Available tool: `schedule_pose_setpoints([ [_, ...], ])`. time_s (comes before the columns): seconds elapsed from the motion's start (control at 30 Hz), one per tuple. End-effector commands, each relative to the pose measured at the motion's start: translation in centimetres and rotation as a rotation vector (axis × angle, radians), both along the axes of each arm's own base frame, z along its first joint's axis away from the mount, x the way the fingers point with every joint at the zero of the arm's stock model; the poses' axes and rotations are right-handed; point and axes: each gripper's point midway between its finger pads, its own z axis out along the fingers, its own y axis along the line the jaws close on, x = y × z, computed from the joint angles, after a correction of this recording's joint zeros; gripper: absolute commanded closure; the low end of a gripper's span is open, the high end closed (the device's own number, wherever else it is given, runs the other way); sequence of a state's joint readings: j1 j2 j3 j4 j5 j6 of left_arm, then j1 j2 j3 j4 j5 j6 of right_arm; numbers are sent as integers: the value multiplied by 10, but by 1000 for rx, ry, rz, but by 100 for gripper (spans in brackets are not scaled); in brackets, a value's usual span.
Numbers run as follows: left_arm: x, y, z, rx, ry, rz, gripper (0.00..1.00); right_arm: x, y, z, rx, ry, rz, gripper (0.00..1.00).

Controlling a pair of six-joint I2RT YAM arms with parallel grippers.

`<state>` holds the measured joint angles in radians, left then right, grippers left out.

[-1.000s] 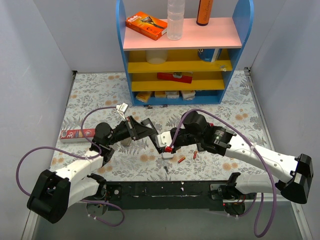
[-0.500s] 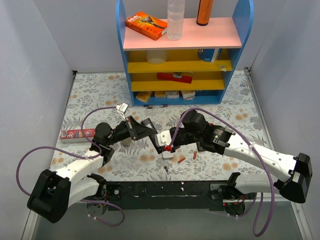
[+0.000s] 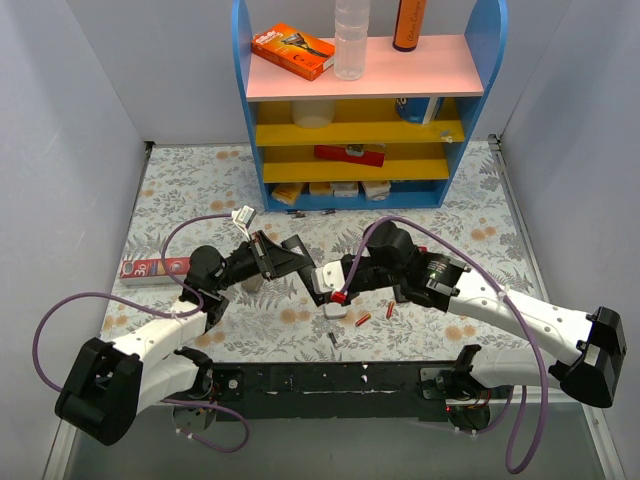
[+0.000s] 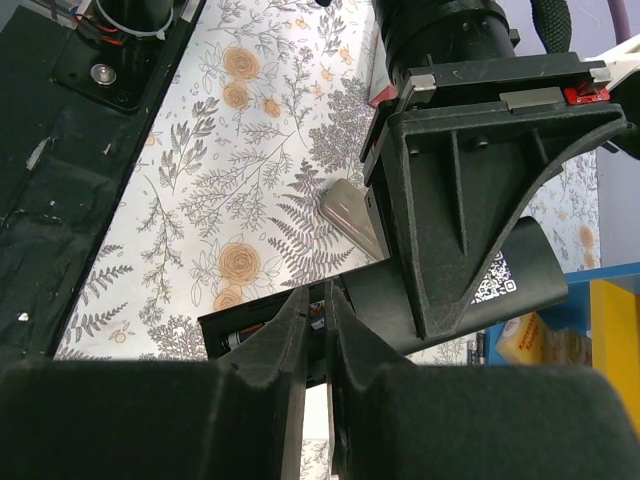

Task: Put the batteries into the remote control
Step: Load the battery into the remote control.

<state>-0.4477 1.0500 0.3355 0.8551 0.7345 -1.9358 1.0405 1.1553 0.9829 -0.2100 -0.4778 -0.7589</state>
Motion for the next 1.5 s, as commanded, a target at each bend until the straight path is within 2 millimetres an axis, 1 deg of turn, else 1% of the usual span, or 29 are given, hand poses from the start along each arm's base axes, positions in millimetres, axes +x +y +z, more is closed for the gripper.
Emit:
schedule_pose_setpoints([
  [0.0, -8, 5, 60, -105, -163, 0, 100, -6, -20, -51, -153, 116, -45, 84],
  [0.13, -13, 5, 64, -101, -210, -16, 100, -1, -22, -55, -159, 119, -70, 84],
  [0.27, -16, 5, 70, -106, -250, -26, 100, 2, -23, -65, -163, 138, -80, 84],
  [0.43, -25, 7, 78, -119, -298, -49, 100, -1, -20, -79, -187, 194, -74, 84],
  [0.53, -21, 6, 78, -113, -307, -41, 100, -3, -17, -80, -177, 206, -55, 84],
  [0.63, -18, 3, 78, -112, -304, -50, 100, -1, -9, -72, -121, 198, -41, 82],
  [0.7, -11, 0, 68, -86, -274, -44, 100, 0, -4, -68, -114, 205, -34, 81],
  [0.77, -6, 0, 58, -51, -262, -23, 100, 0, -1, -56, -111, 209, -28, 78],
  [0.8, 6, 0, 43, 9, -241, 26, 100, 1, 1, -54, -114, 213, -24, 74],
  [0.83, 12, 0, 36, 46, -235, 54, 100, 0, 5, -41, -101, 223, -11, 73],
  [0.87, 17, 1, 30, 87, -241, 83, 100, -1, 7, -34, -95, 232, -9, 71],
  [0.9, 30, 5, 11, 169, -206, 145, 100, -2, 9, -29, -95, 265, -16, 68],
  [0.93, 37, 8, 9, 203, -216, 180, 100, -3, 9, -23, -94, 284, -23, 67],
  [0.97, 43, 12, 4, 239, -208, 221, 100, -1, 11, -12, -75, 292, -38, 66],
  [1.0, 50, 19, -6, 288, -175, 277, 100, -1, 11, -7, -68, 301, -49, 61],
  [1.07, 55, 28, -13, 342, -184, 335, 100, 0, 10, -4, -51, 333, -90, 54],
  [1.1, 54, 33, -16, 362, -178, 356, 100, 0, 8, 3, -27, 335, -101, 50],
  [1.13, 59, 39, -19, 380, -172, 402, 100, -1, 6, 4, -18, 364, -125, 44],
  [1.2, 59, 46, -29, 409, -155, 431, 100, 0, 0, 9, 14, 375, -167, 39],
  [1.23, 62, 51, -32, 420, -144, 469, 100, 7, -4, 8, 17, 372, -227, 39],
  [1.27, 64, 55, -37, 437, -128, 487, 100, 8, -7, 6, 16, 407, -270, 39],
  [1.3, 64, 56, -41, 449, -113, 489, 100, 6, -14, -2, 1, 424, -297, 39],
  [1.33, 65, 57, -40, 447, -108, 500, 100, 12, -19, -9, -5, 430, -356, 39],
  [1.37, 65, 58, -38, 441, -105, 508, 100, 12, -23, -16, -16, 479, -408, 39],
  [1.4, 64, 59, -35, 439, -109, 512, 100, 11, -30, -28, -50, 507, -446, 40],
  [1.43, 65, 61, -32, 440, -115, 525, 100, 11, -38, -46, -92, 535, -495, 40],
  [1.47, 65, 66, -25, 431, -130, 558, 100, 8, -43, -58, -124, 565, -522, 41],
])
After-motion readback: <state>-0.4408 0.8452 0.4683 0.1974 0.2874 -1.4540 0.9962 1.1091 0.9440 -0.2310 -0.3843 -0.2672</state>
